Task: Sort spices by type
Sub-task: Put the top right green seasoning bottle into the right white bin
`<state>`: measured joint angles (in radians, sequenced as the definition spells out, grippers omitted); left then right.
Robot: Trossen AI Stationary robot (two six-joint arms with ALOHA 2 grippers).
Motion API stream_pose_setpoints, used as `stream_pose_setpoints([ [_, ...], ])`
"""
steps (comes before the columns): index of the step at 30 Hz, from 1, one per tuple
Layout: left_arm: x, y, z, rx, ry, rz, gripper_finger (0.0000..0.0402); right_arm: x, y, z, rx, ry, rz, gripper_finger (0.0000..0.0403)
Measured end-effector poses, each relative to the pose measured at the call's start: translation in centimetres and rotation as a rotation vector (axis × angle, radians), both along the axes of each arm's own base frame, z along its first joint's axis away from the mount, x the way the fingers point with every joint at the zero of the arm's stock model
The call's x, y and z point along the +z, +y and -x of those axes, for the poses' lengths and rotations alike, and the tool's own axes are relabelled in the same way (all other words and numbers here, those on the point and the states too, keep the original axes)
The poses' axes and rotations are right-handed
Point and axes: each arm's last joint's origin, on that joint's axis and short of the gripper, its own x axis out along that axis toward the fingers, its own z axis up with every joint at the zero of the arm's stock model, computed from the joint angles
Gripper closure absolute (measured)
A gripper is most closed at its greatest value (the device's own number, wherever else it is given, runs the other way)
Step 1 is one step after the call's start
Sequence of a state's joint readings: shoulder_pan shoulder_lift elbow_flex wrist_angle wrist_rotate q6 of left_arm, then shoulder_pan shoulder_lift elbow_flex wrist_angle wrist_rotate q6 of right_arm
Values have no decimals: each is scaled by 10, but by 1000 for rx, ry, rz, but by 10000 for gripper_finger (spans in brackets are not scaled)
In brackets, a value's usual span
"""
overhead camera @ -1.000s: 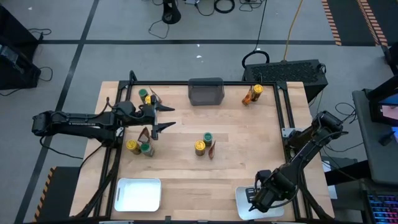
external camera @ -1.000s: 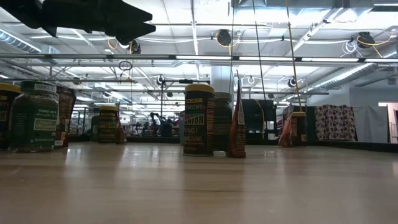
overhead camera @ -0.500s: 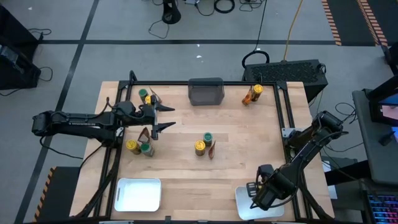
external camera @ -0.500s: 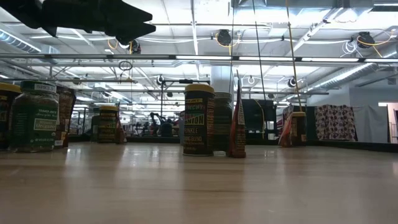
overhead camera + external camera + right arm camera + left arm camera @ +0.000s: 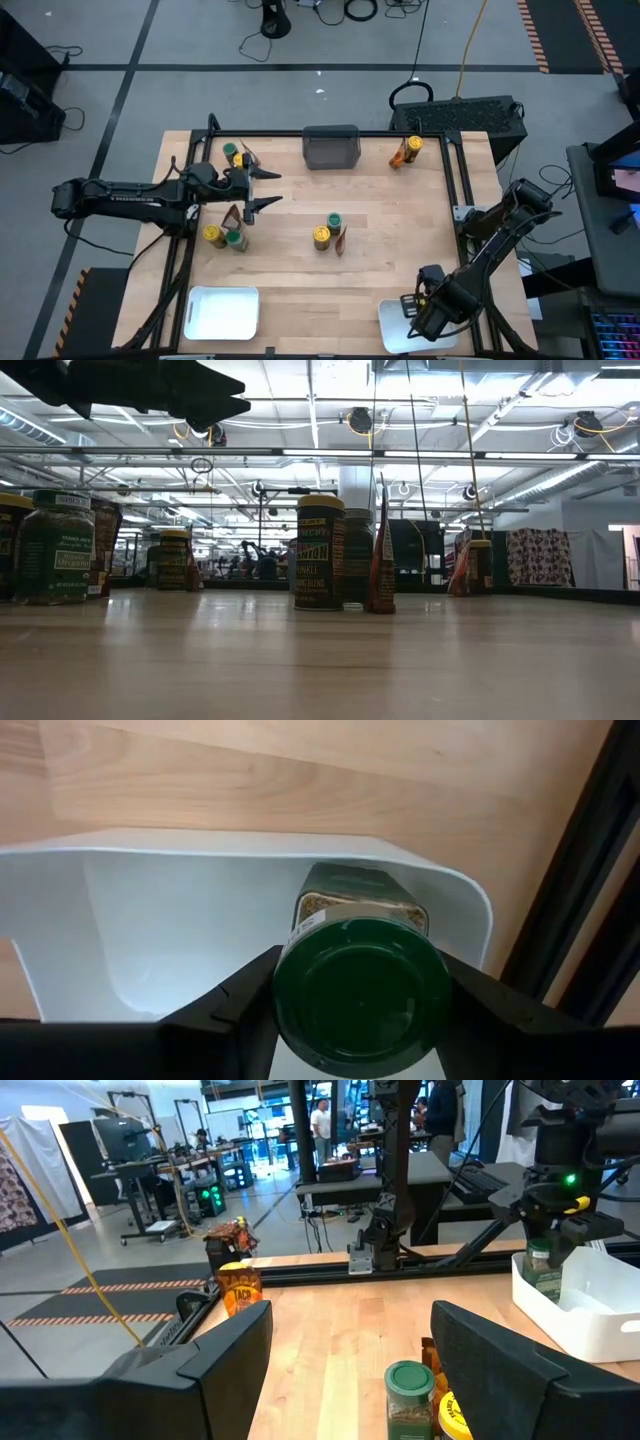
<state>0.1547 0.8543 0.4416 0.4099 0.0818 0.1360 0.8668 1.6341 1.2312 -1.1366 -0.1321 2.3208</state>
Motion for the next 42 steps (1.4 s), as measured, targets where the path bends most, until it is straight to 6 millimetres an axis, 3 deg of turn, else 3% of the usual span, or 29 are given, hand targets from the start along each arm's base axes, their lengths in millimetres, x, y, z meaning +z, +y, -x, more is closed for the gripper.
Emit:
stream_pose_setpoints([
  [26,0,0,0,0,0,0,125,0,1,1,12,47,-33,204],
  [42,0,0,0,0,0,0,125,2,-3,0,-5,47,-33,113],
])
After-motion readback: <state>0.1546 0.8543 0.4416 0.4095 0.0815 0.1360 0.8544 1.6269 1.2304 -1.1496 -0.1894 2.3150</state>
